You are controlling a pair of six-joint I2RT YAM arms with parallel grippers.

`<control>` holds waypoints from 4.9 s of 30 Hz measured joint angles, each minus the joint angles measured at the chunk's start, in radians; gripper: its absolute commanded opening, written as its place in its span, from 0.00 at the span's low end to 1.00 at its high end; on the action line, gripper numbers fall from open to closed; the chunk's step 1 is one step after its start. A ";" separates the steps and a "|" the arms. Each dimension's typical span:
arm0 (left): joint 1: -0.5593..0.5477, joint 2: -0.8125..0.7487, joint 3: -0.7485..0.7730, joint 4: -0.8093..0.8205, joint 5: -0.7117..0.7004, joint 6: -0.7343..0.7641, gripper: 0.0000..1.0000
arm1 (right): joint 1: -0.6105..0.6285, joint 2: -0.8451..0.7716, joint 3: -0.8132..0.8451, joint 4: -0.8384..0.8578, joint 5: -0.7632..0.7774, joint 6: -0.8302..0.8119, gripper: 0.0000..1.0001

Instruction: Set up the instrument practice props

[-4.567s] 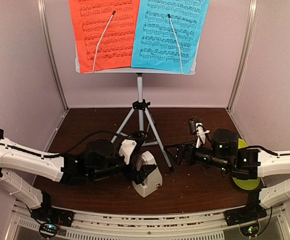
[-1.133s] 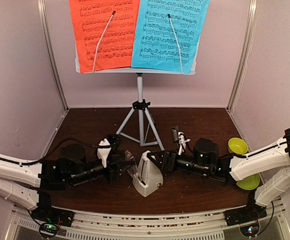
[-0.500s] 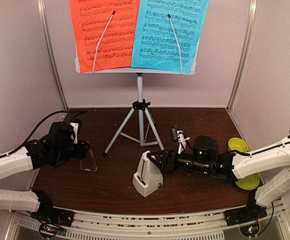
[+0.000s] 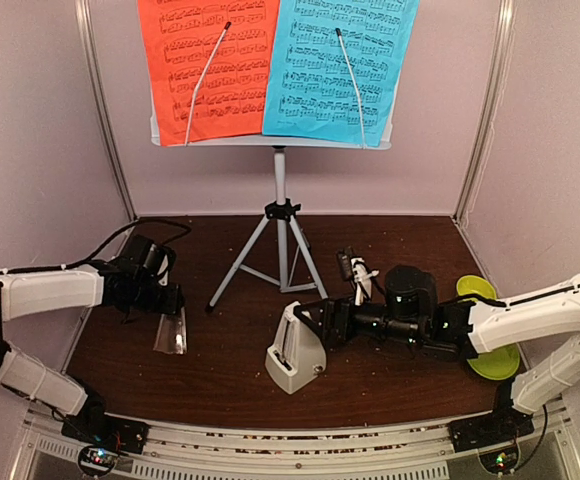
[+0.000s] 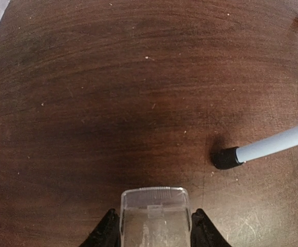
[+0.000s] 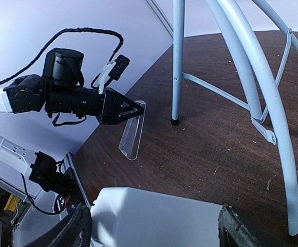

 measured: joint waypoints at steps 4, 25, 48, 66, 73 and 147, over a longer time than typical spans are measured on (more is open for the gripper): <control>0.003 0.092 0.048 0.015 0.005 0.016 0.30 | 0.001 -0.014 0.013 -0.045 0.004 -0.009 0.87; 0.029 -0.033 0.087 0.029 0.040 0.058 0.77 | 0.004 -0.297 0.032 -0.401 0.045 -0.083 0.90; -0.380 -0.163 -0.186 0.291 0.149 0.023 0.57 | 0.030 0.001 -0.182 -0.218 0.065 0.001 0.34; -0.461 0.005 -0.181 0.415 0.118 0.005 0.51 | -0.013 0.267 0.102 -0.179 0.071 -0.051 0.29; -0.487 0.102 -0.179 0.476 0.127 -0.010 0.49 | -0.054 0.303 0.192 -0.182 0.054 -0.091 0.31; -0.552 0.129 -0.115 0.499 0.047 -0.060 0.55 | 0.005 0.080 0.108 -0.193 0.069 -0.136 0.53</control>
